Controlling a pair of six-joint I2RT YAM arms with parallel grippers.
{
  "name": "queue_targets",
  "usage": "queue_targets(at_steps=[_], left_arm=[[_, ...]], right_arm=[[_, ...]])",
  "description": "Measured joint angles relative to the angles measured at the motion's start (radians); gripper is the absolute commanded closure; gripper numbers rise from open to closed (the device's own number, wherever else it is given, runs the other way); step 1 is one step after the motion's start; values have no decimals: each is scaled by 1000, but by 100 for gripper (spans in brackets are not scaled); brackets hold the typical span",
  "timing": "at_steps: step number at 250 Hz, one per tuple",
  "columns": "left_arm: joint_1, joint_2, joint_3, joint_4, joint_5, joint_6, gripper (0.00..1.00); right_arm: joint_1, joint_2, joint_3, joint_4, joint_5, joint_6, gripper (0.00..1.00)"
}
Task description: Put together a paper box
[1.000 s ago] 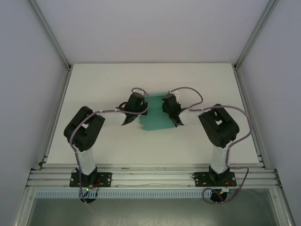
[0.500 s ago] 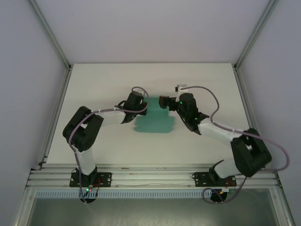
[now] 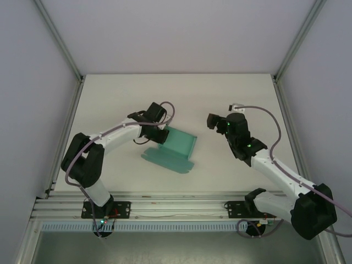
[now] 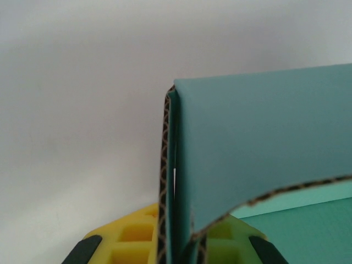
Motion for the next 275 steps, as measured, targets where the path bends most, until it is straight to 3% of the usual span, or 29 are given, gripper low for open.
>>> queue_targets(at_steps=[111, 163, 206, 237, 275], left_arm=[[-116, 520, 550, -563, -292, 60, 100], [-141, 652, 714, -674, -459, 55, 100], [-164, 680, 746, -674, -551, 51, 100], [-165, 674, 743, -647, -556, 84, 58], [-158, 616, 728, -565, -510, 128, 38]], right_arm=[[-64, 14, -36, -116, -46, 11, 0], [-88, 14, -67, -112, -53, 11, 0], [-96, 14, -71, -101, -53, 10, 0], [-96, 14, -71, -97, -59, 10, 0], [-97, 14, -71, -97, -90, -1, 0]])
